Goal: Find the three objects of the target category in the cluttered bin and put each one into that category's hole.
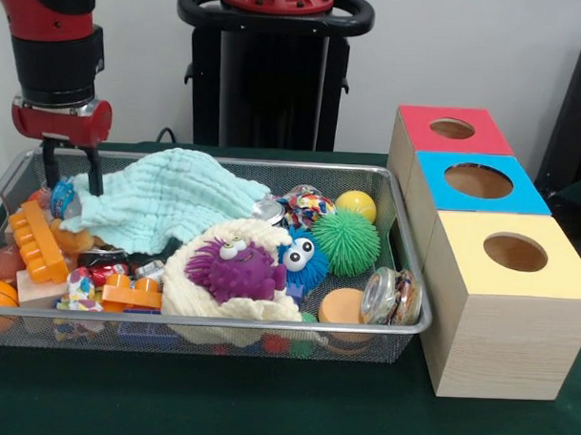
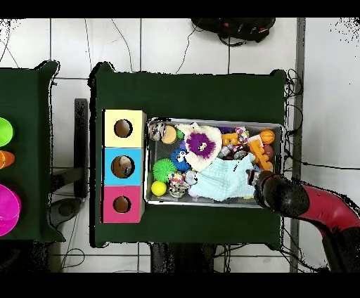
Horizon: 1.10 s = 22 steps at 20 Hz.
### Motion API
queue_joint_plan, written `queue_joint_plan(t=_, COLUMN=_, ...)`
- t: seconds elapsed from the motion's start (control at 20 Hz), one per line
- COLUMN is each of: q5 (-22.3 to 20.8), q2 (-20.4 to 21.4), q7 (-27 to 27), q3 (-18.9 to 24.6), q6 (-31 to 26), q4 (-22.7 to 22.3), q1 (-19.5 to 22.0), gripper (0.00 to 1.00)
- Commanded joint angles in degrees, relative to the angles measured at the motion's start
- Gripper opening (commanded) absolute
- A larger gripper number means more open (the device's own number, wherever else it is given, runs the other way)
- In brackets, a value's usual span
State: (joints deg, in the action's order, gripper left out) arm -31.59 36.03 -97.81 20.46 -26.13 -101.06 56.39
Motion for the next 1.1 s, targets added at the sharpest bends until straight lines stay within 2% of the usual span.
queue_joint_plan(t=0.05, q5=-4.8, q2=-2.6, q7=15.3, q3=5.4, q6=-6.4, q4=2.1, q1=4.0, gripper=1.0)
queue_joint_plan(t=0.2, q5=-5.0, q2=-1.9, q7=16.5, q3=6.0, q6=-7.3, q4=1.9, q1=5.1, gripper=1.0)
queue_joint_plan(t=0.3, q5=-6.2, q2=-3.3, q7=16.7, q3=6.1, q6=-6.8, q4=2.9, q1=5.3, gripper=1.0)
queue_joint_plan(t=0.55, q5=-11.9, q2=-8.7, q7=13.4, q3=4.8, q6=0.3, q4=4.3, q1=5.0, gripper=1.0)
queue_joint_plan(t=0.85, q5=-14.5, q2=-8.9, q7=10.3, q3=4.7, q6=2.5, q4=3.6, q1=4.4, gripper=1.0)
queue_joint_plan(t=0.9, q5=-14.6, q2=-8.9, q7=10.1, q3=5.0, q6=2.2, q4=3.4, q1=4.6, gripper=0.0)
queue_joint_plan(t=1.1, q5=-14.3, q2=-8.9, q7=9.9, q3=5.3, q6=1.6, q4=3.2, q1=4.6, gripper=0.0)
